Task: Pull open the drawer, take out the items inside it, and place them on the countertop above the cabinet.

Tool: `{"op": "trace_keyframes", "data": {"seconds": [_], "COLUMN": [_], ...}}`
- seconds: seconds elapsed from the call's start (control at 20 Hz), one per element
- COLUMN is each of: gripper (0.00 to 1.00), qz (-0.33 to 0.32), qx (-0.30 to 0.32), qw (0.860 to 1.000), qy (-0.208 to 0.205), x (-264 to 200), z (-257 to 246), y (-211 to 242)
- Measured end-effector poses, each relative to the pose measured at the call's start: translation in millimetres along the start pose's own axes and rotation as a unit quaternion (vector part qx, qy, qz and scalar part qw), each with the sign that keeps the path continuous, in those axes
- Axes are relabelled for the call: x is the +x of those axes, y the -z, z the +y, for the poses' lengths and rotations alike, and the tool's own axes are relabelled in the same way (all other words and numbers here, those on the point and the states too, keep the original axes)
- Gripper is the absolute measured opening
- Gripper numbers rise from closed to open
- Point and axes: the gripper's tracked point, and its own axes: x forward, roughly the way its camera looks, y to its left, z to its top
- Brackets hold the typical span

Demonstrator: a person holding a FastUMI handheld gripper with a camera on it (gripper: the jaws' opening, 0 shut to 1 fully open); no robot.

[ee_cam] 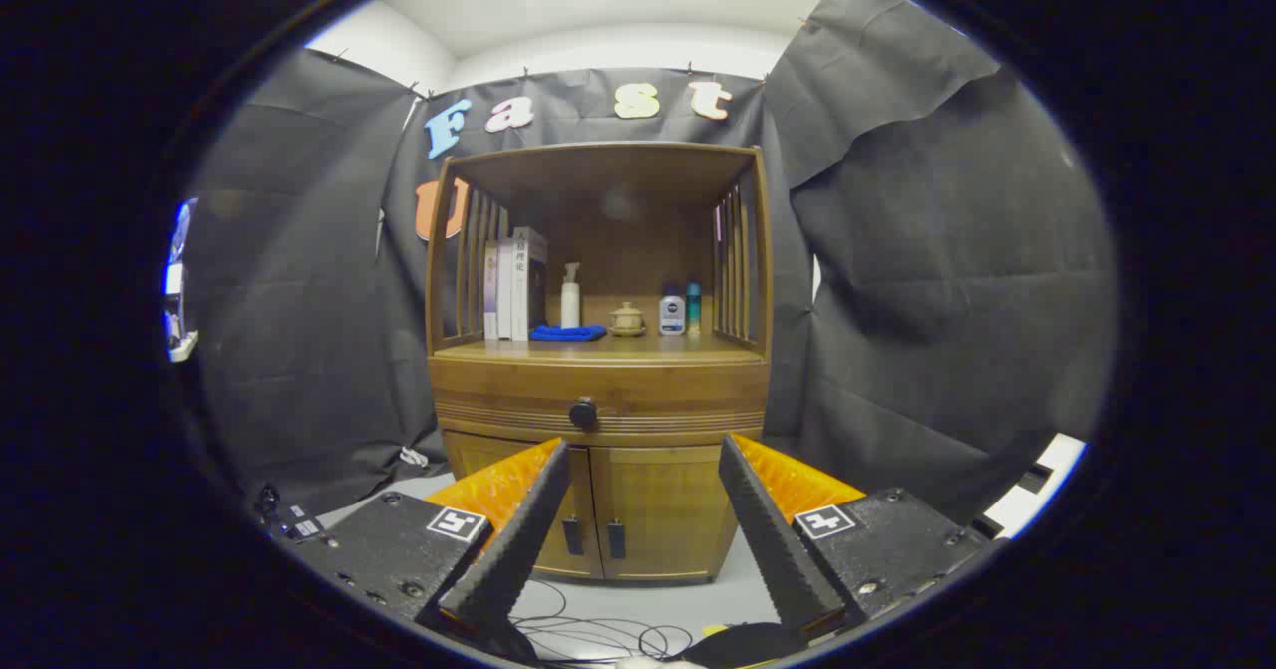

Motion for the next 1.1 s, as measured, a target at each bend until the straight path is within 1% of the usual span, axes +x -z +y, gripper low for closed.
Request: {"op": "trace_keyframes", "data": {"seconds": [0.65, 0.9, 1.1], "gripper": [0.97, 0.97, 0.98], "qz": [0.004, -0.008, -0.026], "qx": [0.008, 0.000, -0.011], "qw": [1.000, 1.000, 0.999], "qy": [-0.002, -0.010, -0.024], "x": [14, 49, 96], "z": [-1, 8, 27], "y": [-3, -19, -41]}}
